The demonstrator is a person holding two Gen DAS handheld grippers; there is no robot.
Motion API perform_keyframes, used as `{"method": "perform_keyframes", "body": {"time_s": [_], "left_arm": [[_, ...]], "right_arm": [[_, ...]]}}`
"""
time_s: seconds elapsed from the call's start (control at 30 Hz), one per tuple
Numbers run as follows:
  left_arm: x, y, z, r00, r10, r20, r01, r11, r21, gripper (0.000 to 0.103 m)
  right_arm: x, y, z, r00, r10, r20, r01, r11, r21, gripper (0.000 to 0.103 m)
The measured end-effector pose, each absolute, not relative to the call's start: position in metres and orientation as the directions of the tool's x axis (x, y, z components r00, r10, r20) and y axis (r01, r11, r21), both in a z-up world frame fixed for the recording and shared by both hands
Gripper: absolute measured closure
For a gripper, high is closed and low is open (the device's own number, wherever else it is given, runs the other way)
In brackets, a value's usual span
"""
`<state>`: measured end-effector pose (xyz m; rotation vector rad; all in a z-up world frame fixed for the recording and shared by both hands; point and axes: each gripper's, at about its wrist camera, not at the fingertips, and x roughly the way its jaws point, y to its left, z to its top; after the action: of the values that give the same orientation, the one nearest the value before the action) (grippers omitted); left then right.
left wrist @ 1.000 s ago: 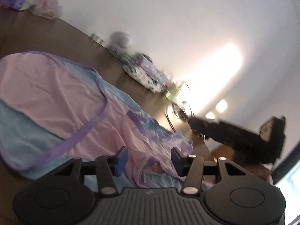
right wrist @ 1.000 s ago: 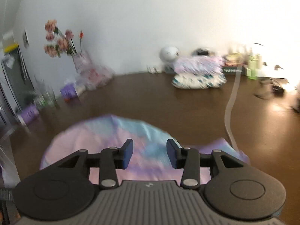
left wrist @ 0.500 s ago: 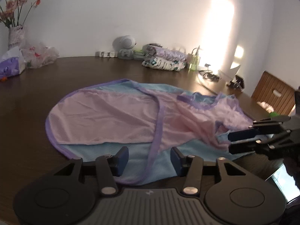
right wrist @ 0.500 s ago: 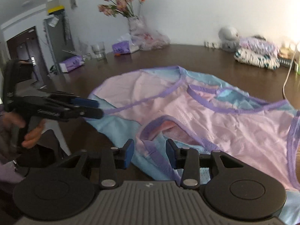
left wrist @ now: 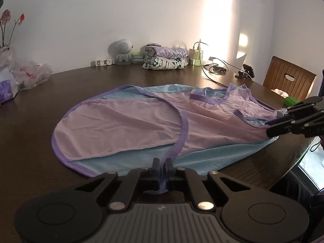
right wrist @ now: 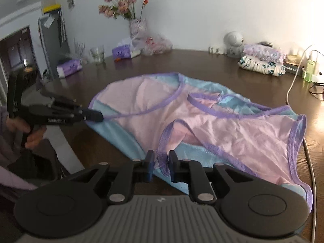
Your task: Fold clothes
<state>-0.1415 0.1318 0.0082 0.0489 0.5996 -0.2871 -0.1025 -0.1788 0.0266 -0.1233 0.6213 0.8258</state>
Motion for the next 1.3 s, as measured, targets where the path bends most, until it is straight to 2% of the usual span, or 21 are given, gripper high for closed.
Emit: {"method": "perform_keyframes", "body": {"time_s": [0.03,0.1,0.17,0.23,0.43,0.47,0.5,0.57,0.6,0.7,0.73,0.77,0.83,0.87,0.93,0.97,1.07,1.17,1.23,1.27,1.3], "left_arm": [[-0.143,0.133,0.009,0.789,-0.258,-0.558,0.285,0.958,-0.040,0.094],[-0.147,0.135,0.011,0.790,-0.274,-0.548,0.297,0.954,-0.048,0.089],[-0.152,0.138,0.012,0.778,-0.311,-0.546,0.331,0.941,-0.065,0.083],[-0.153,0.138,0.009,0.764,-0.331,-0.553,0.353,0.933,-0.071,0.079],[-0.149,0.137,0.008,0.757,-0.324,-0.567,0.354,0.933,-0.061,0.078],[-0.148,0.136,0.010,0.757,-0.318,-0.570,0.350,0.935,-0.057,0.078],[-0.147,0.134,0.014,0.766,-0.311,-0.562,0.343,0.938,-0.052,0.078],[-0.145,0.126,0.026,0.792,-0.326,-0.516,0.343,0.937,-0.066,0.077],[-0.143,0.122,0.032,0.803,-0.341,-0.490,0.347,0.934,-0.080,0.073],[-0.126,0.094,0.041,0.781,-0.464,-0.418,0.406,0.886,-0.226,0.062],[-0.119,0.080,0.041,0.765,-0.487,-0.422,0.427,0.874,-0.234,0.062],[-0.112,0.065,0.040,0.748,-0.509,-0.426,0.448,0.861,-0.241,0.062],[-0.100,0.042,0.037,0.733,-0.514,-0.446,0.459,0.857,-0.234,0.063],[-0.094,0.035,0.033,0.730,-0.498,-0.468,0.441,0.866,-0.234,0.063],[-0.084,0.022,0.026,0.721,-0.468,-0.512,0.406,0.883,-0.236,0.069],[-0.079,0.020,0.022,0.707,-0.461,-0.537,0.387,0.887,-0.252,0.076],[-0.070,0.015,0.013,0.686,-0.416,-0.597,0.330,0.909,-0.254,0.085],[-0.071,0.015,0.012,0.696,-0.405,-0.593,0.324,0.914,-0.245,0.085],[-0.072,0.018,0.011,0.697,-0.411,-0.587,0.328,0.911,-0.249,0.082],[-0.074,0.021,0.012,0.700,-0.417,-0.580,0.336,0.909,-0.247,0.082],[-0.076,0.026,0.016,0.710,-0.421,-0.564,0.345,0.907,-0.243,0.081]], "right_arm": [[-0.104,-0.183,0.030,0.525,0.654,-0.545,-0.719,0.683,0.128,0.089],[-0.106,-0.192,0.036,0.547,0.662,-0.513,-0.718,0.686,0.120,0.077],[-0.105,-0.196,0.033,0.539,0.661,-0.523,-0.719,0.684,0.124,0.072],[-0.103,-0.200,0.031,0.531,0.660,-0.532,-0.719,0.683,0.129,0.072],[-0.077,-0.180,0.028,0.604,0.596,-0.529,-0.642,0.757,0.120,0.071],[-0.066,-0.176,0.029,0.625,0.571,-0.533,-0.620,0.778,0.107,0.068],[-0.054,-0.172,0.031,0.643,0.547,-0.537,-0.597,0.796,0.096,0.064],[-0.027,-0.162,0.032,0.636,0.530,-0.561,-0.585,0.805,0.096,0.064],[-0.013,-0.156,0.033,0.631,0.523,-0.573,-0.581,0.808,0.097,0.063],[0.019,-0.135,0.030,0.585,0.555,-0.592,-0.619,0.777,0.117,0.064],[0.029,-0.127,0.028,0.569,0.562,-0.601,-0.626,0.770,0.127,0.064],[0.038,-0.122,0.023,0.547,0.559,-0.623,-0.623,0.769,0.144,0.068],[0.048,-0.114,0.017,0.514,0.556,-0.653,-0.622,0.766,0.162,0.096],[0.050,-0.112,0.014,0.506,0.554,-0.661,-0.624,0.765,0.163,0.102],[0.049,-0.111,0.014,0.547,0.537,-0.642,-0.608,0.782,0.136,0.102],[0.051,-0.114,0.015,0.567,0.532,-0.629,-0.590,0.795,0.142,0.102],[0.061,-0.123,0.016,0.625,0.517,-0.584,-0.521,0.834,0.181,0.102],[0.070,-0.126,0.008,0.621,0.497,-0.606,-0.487,0.851,0.199,0.100],[0.065,-0.135,0.012,0.639,0.499,-0.586,-0.467,0.857,0.219,0.096],[0.058,-0.142,0.019,0.652,0.503,-0.567,-0.463,0.857,0.227,0.091],[0.049,-0.152,0.026,0.665,0.509,-0.547,-0.469,0.854,0.224,0.077]]}}
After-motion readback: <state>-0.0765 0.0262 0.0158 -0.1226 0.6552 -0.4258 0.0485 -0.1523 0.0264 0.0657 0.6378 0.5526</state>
